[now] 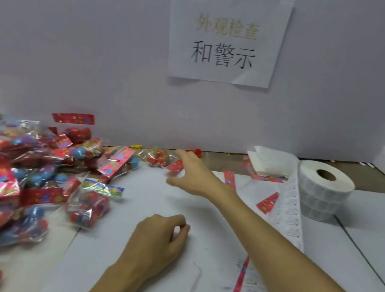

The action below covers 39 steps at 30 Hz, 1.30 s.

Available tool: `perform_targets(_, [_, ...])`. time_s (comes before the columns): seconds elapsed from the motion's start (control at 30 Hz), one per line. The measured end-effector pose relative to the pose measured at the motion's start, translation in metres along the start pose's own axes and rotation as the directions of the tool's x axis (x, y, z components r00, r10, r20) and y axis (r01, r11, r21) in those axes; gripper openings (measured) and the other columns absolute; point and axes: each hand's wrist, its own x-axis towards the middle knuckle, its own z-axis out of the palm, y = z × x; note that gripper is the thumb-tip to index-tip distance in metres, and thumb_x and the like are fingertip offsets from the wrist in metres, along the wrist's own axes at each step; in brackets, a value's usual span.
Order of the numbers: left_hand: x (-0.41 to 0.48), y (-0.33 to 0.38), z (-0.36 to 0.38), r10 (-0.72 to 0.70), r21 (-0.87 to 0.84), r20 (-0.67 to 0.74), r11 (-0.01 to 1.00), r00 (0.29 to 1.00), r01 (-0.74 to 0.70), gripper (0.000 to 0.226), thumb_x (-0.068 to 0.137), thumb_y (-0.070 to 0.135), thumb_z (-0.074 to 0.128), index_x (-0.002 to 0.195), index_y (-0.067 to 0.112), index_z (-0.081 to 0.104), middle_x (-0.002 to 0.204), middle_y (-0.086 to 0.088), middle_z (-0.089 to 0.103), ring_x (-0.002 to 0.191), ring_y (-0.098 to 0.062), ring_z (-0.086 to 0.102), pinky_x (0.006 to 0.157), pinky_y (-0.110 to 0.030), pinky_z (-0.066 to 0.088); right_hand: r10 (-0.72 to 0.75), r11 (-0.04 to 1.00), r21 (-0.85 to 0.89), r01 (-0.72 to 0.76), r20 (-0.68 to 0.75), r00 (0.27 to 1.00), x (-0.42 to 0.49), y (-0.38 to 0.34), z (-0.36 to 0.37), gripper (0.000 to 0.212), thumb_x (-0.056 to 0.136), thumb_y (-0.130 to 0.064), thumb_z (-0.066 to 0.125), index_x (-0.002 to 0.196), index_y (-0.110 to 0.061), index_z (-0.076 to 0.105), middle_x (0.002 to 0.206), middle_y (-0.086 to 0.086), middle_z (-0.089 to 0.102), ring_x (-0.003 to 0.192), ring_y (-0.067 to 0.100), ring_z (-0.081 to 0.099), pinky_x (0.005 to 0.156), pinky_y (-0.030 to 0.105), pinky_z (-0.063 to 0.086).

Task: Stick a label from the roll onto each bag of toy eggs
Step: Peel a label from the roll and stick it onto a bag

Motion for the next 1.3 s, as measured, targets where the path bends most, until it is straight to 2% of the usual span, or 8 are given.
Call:
perform_targets(0.2, [-0.001,-0.001,0.0,0.008,0.014,-0.005,1.0,1.0,-0.007,0.023,0.102,0.038,0.048,0.089,0.022,0.06,0.062,0.004,0.055,0.067,-0.023,0.055,0.067,-0.037,0.046,-0.03,0.942,-0.336,0.03,0.006,1.0,0.069,-0.025,0.034,0.083,0.088,-0.034,0.071,0.156,-0.015,0.026,0.155,0.009,0.034,0.133,0.033,0.048,0.103,0.046,0.045])
perform_targets(0.43, [0.0,-0.007,0.002,0.007,0.009,-0.003,1.0,1.0,-0.007,0.026,0.1,0.037,0.042,0.097,0.021,0.063,0.069,-0.002,0.063,0.066,-0.024,0.051,0.068,-0.038,0.046,0.065,0.952,-0.288,-0.099,-0.127,0.99,0.1,-0.019,0.053,0.038,0.092,-0.026,0.064,0.123,-0.009,0.048,0.125,0.013,0.054,0.115,0.036,0.057,0.081,0.039,0.042])
perform_targets(0.57, [0.002,-0.011,0.003,-0.039,-0.007,-0.021,0.999,0.999,0.038,0.023,0.101,0.04,0.049,0.093,0.023,0.064,0.057,0.004,0.049,0.063,-0.019,0.041,0.068,-0.034,0.044,0.166,0.959,0.23,-0.168,0.029,0.986,0.071,-0.02,0.025,0.021,0.093,-0.035,0.066,0.1,-0.016,0.065,0.092,0.002,0.072,0.085,0.022,0.066,0.07,0.033,0.048])
perform_targets(0.63, [0.002,-0.009,0.0,-0.073,-0.077,-0.012,0.994,0.997,0.072,0.027,0.097,0.047,0.051,0.093,0.025,0.067,0.051,0.006,0.046,0.063,-0.018,0.045,0.066,-0.03,0.042,0.183,0.819,0.536,-0.206,0.096,0.978,0.036,-0.024,0.01,0.023,0.095,-0.042,0.065,0.096,-0.021,0.073,0.084,0.0,0.076,0.079,0.018,0.071,0.07,0.03,0.05])
perform_targets(0.8, [0.006,-0.003,-0.01,-0.165,-0.353,0.101,0.916,0.981,0.19,0.049,0.079,0.079,0.045,0.101,0.042,0.07,0.075,0.013,0.071,0.063,-0.005,0.059,0.065,-0.024,0.046,0.222,0.559,0.816,-0.145,0.021,0.975,-0.064,-0.005,-0.012,0.024,0.097,-0.034,0.064,0.112,-0.019,0.075,0.099,0.008,0.077,0.087,0.021,0.072,0.073,0.031,0.053])
perform_targets(0.9, [0.012,0.002,-0.014,-0.192,-0.655,0.129,0.72,0.973,0.229,0.048,0.079,0.069,0.056,0.103,0.032,0.074,0.086,0.002,0.076,0.058,-0.016,0.061,0.055,-0.028,0.051,0.235,0.497,0.861,-0.109,-0.012,0.972,-0.107,0.003,-0.012,0.03,0.092,-0.021,0.068,0.122,-0.02,0.067,0.106,0.011,0.077,0.096,0.025,0.075,0.079,0.034,0.055])
perform_targets(1.03, [0.014,0.001,-0.017,-0.259,-0.747,0.187,0.589,0.948,0.308,0.033,0.093,0.049,0.067,0.106,0.018,0.071,0.09,-0.003,0.078,0.068,-0.03,0.074,0.038,-0.025,0.045,0.286,0.541,0.834,-0.103,-0.067,0.956,-0.13,0.007,0.003,0.039,0.082,-0.011,0.078,0.118,-0.021,0.066,0.104,0.009,0.077,0.105,0.026,0.071,0.092,0.035,0.056])
perform_targets(1.3, [0.016,-0.001,-0.022,-0.289,-0.792,0.211,0.509,0.934,0.336,0.04,0.072,0.048,0.079,0.097,0.017,0.078,0.085,-0.003,0.079,0.065,-0.016,0.071,0.059,-0.032,0.061,0.278,0.616,0.779,-0.112,-0.082,0.957,-0.136,0.012,0.008,0.028,0.09,-0.036,0.073,0.114,-0.024,0.067,0.102,-0.002,0.075,0.099,0.018,0.071,0.077,0.029,0.058])
